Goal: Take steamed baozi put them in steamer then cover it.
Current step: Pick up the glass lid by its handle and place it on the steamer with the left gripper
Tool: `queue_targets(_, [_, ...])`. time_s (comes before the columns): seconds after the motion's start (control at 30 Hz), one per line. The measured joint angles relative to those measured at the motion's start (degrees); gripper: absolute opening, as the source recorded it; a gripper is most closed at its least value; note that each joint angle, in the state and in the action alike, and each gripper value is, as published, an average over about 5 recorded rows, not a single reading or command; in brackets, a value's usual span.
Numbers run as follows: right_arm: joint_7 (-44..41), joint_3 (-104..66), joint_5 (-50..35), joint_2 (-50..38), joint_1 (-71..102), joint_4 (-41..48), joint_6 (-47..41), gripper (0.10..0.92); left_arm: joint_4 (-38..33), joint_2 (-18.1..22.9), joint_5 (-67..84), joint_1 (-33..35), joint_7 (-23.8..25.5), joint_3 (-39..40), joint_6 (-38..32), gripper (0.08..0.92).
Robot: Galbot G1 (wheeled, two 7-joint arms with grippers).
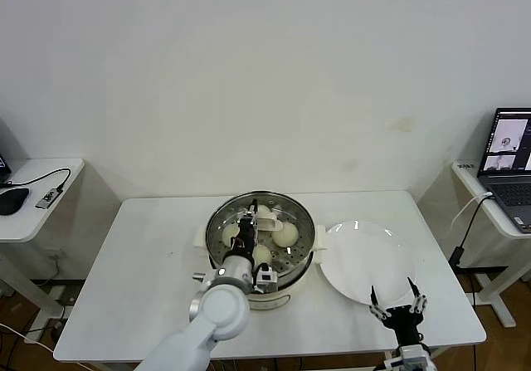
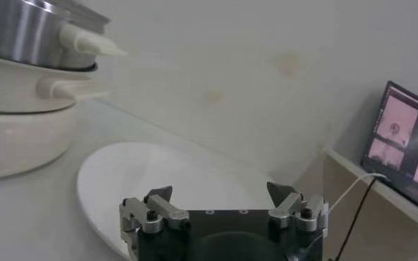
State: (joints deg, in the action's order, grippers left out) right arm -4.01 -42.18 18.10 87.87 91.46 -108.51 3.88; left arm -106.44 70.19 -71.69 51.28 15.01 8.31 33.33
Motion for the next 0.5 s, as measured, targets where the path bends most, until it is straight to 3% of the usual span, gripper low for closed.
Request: queue_targets(0.5, [-0.02,0.04,0.41,0.21,0.43,-0.01,0.33,0.823,-7.29,-3.6,5.08,6.15,-3.71,-3.24,-1.09,0.714])
